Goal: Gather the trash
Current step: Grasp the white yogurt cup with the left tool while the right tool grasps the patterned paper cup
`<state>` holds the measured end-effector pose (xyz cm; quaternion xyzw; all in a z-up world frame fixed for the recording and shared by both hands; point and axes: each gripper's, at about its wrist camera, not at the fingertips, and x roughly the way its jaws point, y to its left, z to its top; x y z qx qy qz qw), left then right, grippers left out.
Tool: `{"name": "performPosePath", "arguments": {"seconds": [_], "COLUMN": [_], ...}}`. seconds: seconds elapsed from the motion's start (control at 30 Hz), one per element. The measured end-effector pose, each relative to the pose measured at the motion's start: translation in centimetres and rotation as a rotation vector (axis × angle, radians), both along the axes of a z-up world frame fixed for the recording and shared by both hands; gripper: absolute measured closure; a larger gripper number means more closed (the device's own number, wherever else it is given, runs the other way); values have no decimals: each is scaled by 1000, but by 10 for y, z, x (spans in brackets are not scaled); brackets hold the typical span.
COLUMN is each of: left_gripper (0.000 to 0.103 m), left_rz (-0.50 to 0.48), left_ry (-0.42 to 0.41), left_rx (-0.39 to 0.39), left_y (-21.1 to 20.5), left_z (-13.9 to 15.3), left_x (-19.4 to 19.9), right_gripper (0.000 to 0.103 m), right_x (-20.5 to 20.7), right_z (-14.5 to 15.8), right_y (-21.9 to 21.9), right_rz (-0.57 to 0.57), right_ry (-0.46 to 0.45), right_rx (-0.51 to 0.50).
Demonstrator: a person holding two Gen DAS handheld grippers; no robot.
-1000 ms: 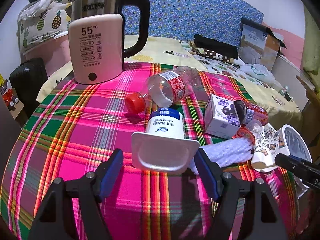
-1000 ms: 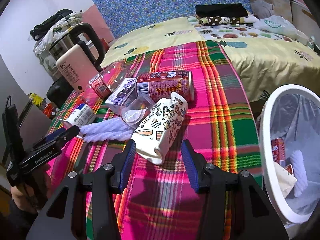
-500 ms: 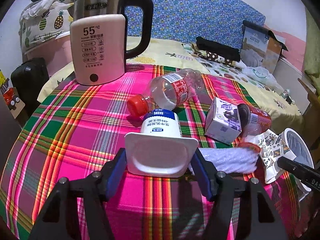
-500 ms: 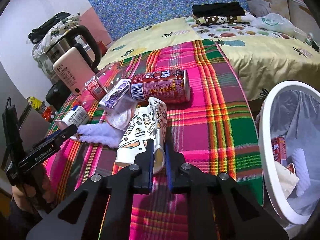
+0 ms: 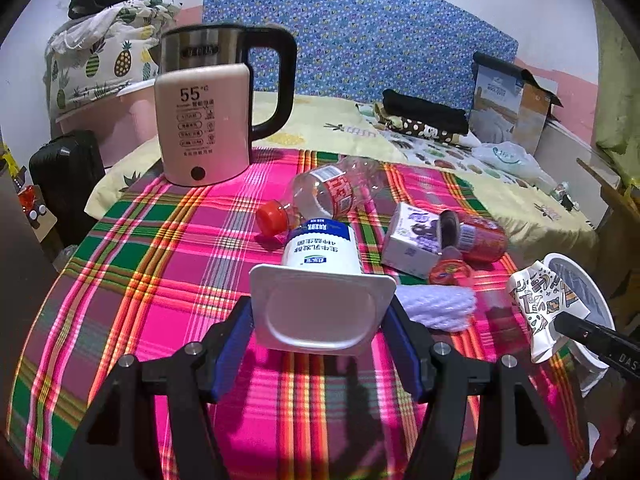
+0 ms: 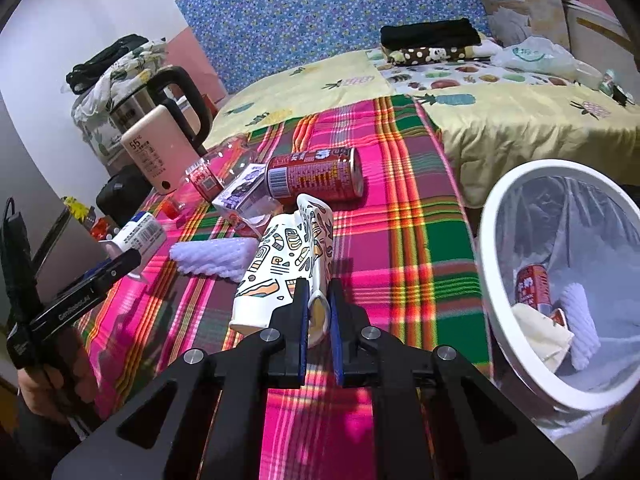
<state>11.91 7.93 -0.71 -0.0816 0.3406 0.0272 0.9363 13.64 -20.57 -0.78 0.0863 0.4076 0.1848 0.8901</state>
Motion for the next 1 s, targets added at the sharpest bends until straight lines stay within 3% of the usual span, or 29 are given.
{"name": "performPosePath", "arguments": {"seconds": [0.47,1.0], "left_gripper": [37,37], "left_rz": [-108,-265], "left_ry": [-24,-26], "left_rx": [-19,-31], "left_y": [-47,-110], "left_z": [15,22], "left_x": [-28,-29], "right_gripper": [94,94], "right_x": [-25,-38], "right_z": [14,18], "right_y": [-13,-46], "right_rz": [-45,-124], "right_ry": [-55,-79], "right_rx": [-34,-63]}}
